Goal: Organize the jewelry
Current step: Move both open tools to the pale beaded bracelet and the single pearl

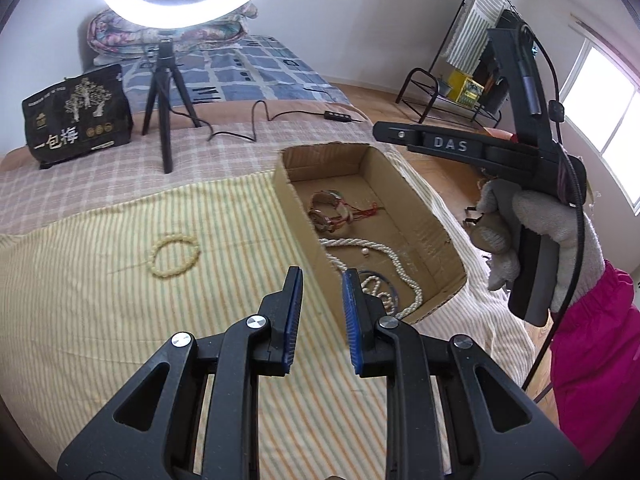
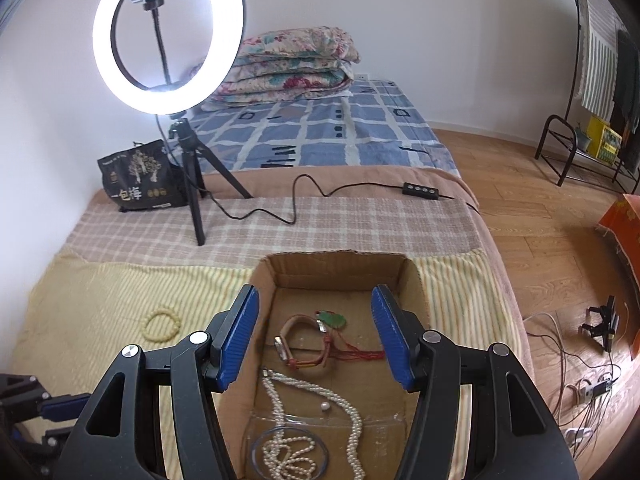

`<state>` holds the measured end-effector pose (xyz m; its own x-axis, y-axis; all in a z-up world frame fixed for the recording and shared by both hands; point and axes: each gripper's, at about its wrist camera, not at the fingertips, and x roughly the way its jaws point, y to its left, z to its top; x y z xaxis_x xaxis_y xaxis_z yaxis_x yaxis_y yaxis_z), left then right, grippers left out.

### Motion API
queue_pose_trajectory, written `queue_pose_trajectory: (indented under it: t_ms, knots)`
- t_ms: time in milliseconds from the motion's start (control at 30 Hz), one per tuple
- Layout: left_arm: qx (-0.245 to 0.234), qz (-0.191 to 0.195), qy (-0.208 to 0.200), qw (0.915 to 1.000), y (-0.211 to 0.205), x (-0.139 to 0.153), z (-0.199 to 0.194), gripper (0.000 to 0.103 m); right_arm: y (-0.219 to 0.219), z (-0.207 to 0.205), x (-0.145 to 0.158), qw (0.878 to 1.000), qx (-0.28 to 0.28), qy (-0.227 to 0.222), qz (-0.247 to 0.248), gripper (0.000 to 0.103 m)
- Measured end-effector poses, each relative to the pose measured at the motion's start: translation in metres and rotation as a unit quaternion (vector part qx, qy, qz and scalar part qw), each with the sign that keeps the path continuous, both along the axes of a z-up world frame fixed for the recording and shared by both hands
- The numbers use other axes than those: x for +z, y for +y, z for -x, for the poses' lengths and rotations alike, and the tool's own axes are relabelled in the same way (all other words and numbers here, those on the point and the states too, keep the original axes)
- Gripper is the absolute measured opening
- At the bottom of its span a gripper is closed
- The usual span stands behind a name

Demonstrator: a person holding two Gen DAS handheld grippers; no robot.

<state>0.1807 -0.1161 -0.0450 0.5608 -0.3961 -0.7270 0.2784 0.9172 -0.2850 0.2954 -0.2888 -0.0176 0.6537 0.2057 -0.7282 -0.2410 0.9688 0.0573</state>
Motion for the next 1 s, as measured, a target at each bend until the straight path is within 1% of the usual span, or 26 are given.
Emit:
queue_pose_trajectory:
  t_ms: [200,300,333,400,533,633,800,900,1000]
  knots:
    - [0.023,-0.001,0.001,0.9997,0.039,-0.003,0.008,0.019,0.028,0.003,-0.001,0.999,0.029,0.02,-0.019,0.058]
    - [0.032,-0.005,0.007,0.9995,0.057,-0.009,0.012,0.019,0.045,0.003,-0.003,0.998,0.044,0.031,-0.027,0.058]
    - [0.035,-0.009,0.009,0.9993,0.063,-0.012,0.014,0.019,0.05,0.003,-0.004,0.998,0.047,0.033,-0.027,0.06]
    - [0.039,-0.015,0.015,0.999,0.072,-0.019,0.017,0.019,0.064,0.004,-0.006,0.997,0.058,0.038,-0.029,0.069]
    - [0.042,-0.023,0.036,0.9982,0.085,-0.038,0.023,0.019,0.09,0.004,-0.014,0.995,0.079,0.049,-0.028,0.069]
    - [0.037,-0.034,0.048,0.9976,0.087,-0.049,0.024,0.019,0.107,0.0,-0.026,0.994,0.081,0.063,-0.029,0.069]
    - [0.026,-0.046,0.069,0.9963,0.085,-0.072,0.029,0.019,0.127,-0.007,-0.053,0.991,0.086,0.1,-0.035,0.069]
    - [0.019,-0.054,0.08,0.9951,0.084,-0.084,0.029,0.019,0.135,-0.01,-0.07,0.988,0.087,0.12,-0.032,0.069]
    - [0.023,-0.061,0.085,0.9943,0.085,-0.09,0.025,0.019,0.138,-0.015,-0.086,0.986,0.081,0.141,-0.035,0.069]
